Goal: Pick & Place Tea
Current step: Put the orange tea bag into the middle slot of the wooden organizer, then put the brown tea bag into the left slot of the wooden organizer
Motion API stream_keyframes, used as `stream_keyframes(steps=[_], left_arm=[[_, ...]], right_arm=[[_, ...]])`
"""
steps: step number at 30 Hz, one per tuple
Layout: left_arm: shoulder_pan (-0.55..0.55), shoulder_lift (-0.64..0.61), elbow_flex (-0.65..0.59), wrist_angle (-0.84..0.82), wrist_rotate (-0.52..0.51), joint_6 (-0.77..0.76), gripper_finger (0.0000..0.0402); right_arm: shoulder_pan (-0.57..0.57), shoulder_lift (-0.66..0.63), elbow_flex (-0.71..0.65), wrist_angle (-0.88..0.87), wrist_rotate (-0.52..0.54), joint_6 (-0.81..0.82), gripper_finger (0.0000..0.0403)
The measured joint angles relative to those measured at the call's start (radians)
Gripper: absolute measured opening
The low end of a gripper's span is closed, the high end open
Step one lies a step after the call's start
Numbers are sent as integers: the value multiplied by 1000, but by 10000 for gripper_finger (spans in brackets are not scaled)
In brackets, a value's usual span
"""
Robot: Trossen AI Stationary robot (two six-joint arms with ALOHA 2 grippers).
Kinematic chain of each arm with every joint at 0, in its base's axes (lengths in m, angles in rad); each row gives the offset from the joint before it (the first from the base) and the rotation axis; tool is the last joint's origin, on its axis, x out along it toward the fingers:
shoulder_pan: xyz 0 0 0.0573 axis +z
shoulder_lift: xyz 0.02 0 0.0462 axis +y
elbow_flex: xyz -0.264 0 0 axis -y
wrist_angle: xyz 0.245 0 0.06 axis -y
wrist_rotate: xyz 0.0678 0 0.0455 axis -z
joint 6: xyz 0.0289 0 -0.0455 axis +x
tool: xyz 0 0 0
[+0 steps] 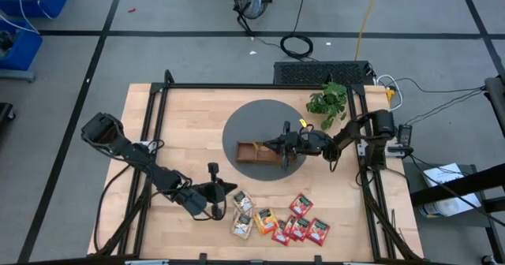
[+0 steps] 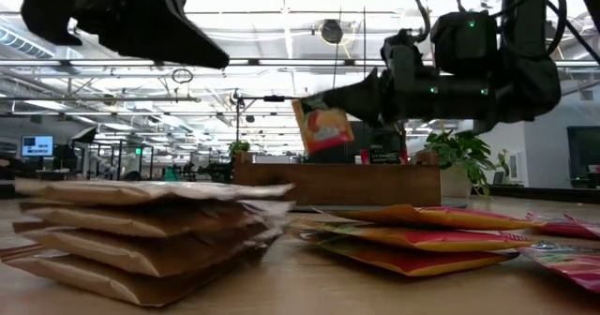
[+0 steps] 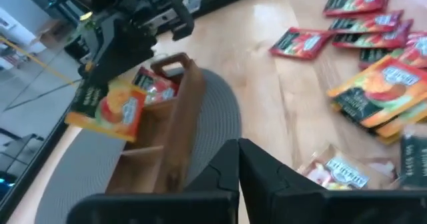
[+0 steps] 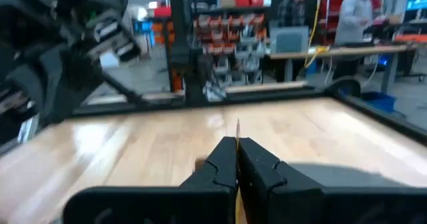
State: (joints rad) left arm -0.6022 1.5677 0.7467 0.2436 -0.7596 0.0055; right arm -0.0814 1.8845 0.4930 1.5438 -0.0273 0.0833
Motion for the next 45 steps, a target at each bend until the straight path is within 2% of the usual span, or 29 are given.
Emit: stream_keyframes(steps=[5,11,15,18,24,32,38,45], left_arm=[[-6,0,-1,0,1,-3,5],[-8,0,-1,1,4,-10,15],[-9,0,-1,2,4,-19,4],[-9,0,-1,2,10,-26,11],[-9,0,-1,1,11,-34,8],[-9,0,-1,1,11,-37,19],[-9,0,-1,1,11,-41,5],[-9,0,-1,1,26,-47,23]], right_arm=[[3,22,0,-12,10,-7,0],[5,23,-1,-77,80,-22,0],[5,22,-1,-85,86,-34,0],[5,22,-1,-98,88,-35,0],[5,21,0,-191,162,-17,0],[5,22,-1,-188,156,-17,2],[5,19,-1,-188,156,-19,45],[9,-75,-1,-226,157,-32,111]])
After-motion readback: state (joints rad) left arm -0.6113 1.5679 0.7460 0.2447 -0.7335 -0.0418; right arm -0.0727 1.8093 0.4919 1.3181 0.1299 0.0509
